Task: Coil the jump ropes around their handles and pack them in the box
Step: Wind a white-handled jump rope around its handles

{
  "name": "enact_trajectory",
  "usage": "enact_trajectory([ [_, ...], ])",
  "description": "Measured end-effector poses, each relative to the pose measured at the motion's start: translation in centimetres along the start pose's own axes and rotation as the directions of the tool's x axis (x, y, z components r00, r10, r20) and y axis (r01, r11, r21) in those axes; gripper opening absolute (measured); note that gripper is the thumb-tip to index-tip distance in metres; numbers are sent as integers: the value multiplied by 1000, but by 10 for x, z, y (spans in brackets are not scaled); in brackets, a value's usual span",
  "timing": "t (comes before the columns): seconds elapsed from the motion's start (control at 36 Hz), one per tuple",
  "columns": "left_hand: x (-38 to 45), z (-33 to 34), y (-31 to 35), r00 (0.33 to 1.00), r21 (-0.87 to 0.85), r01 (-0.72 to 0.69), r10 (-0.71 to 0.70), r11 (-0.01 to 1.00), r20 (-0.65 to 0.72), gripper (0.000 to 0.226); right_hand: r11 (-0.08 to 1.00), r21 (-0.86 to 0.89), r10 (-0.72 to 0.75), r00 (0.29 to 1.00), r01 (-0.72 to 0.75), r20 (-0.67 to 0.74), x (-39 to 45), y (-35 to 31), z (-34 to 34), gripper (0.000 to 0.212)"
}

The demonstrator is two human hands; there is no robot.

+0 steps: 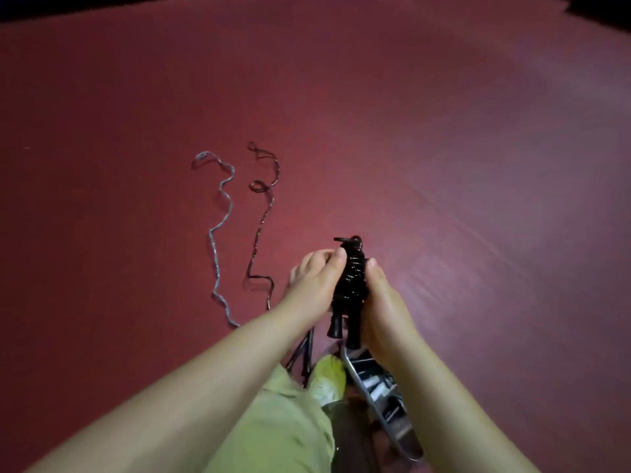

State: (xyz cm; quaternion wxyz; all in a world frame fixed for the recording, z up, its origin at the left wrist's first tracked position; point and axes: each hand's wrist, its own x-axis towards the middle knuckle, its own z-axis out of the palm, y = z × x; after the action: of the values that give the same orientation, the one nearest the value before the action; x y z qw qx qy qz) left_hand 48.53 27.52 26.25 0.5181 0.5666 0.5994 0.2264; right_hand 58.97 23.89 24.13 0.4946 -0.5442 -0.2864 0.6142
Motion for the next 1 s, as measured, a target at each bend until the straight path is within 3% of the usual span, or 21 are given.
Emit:
enact_trajectory([
  [0.06,13,17,-1,994,207,-24,0,978,113,49,1000,9,9,997,-8,-74,4,11,-27,54],
  [0.11,24,31,-6,966,319,-47,-39,946,256,51,999,14,47,988,-45,-149,7,30,-57,48],
  [0.19,39,47,-15,909,447,-64,-133,892,395,55,984,9,178,963,-180,-201,13,67,-95,54],
  [0.28,52,62,-25,841,534,-101,-214,839,497,59,922,147,387,873,-359,-297,16,109,-128,47],
  [0.36,64,80,-31,788,522,-104,-250,846,562,55,869,265,493,775,-418,-395,17,141,-155,43],
  [0.47,88,106,-38,791,487,-26,-281,873,544,51,852,318,523,693,-416,-496,30,174,-184,37],
  [0.64,107,130,-62,773,488,52,-345,871,533,42,782,457,612,665,-425,-428,56,207,-196,38],
  [0.75,109,123,-86,781,503,98,-380,859,495,37,780,348,625,665,-520,-409,72,235,-201,71],
  [0.83,108,112,-102,767,490,145,-411,859,493,26,794,227,606,707,-564,-364,72,231,-191,39],
  [0.89,111,105,-110,777,472,163,-408,866,480,39,816,138,570,739,-562,-359,65,224,-187,23],
  [1.0,122,93,-121,823,348,223,-367,911,434,53,833,84,536,760,-546,-367,60,213,-180,21],
])
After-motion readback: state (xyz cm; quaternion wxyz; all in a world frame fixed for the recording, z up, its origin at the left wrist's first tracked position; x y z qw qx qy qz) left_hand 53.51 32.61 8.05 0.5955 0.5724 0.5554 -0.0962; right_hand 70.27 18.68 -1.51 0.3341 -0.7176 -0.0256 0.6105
